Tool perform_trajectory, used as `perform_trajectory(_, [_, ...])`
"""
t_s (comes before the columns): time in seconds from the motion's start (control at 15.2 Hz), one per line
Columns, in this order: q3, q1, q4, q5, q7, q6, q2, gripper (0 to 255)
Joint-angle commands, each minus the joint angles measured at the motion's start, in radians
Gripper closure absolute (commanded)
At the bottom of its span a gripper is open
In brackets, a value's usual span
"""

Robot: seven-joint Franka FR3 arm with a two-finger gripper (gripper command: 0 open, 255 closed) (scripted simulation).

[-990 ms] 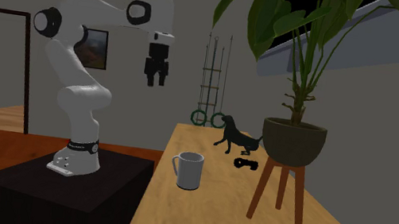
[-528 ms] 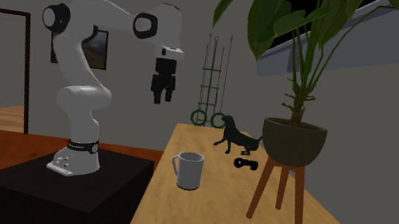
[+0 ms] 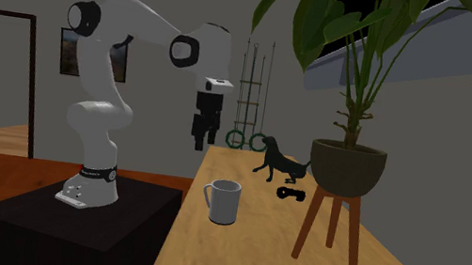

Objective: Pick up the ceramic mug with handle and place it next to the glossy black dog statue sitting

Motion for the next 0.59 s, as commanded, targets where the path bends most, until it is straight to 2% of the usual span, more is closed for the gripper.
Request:
perform_trajectory(0.0, [-0.018, -0.005, 0.027, 0.009, -0.031, 0.038, 0.067, 0])
perform_trajectory(0.53, [-0.064, -0.032, 0.203, 0.085, -0.155, 0.145, 0.368, 0])
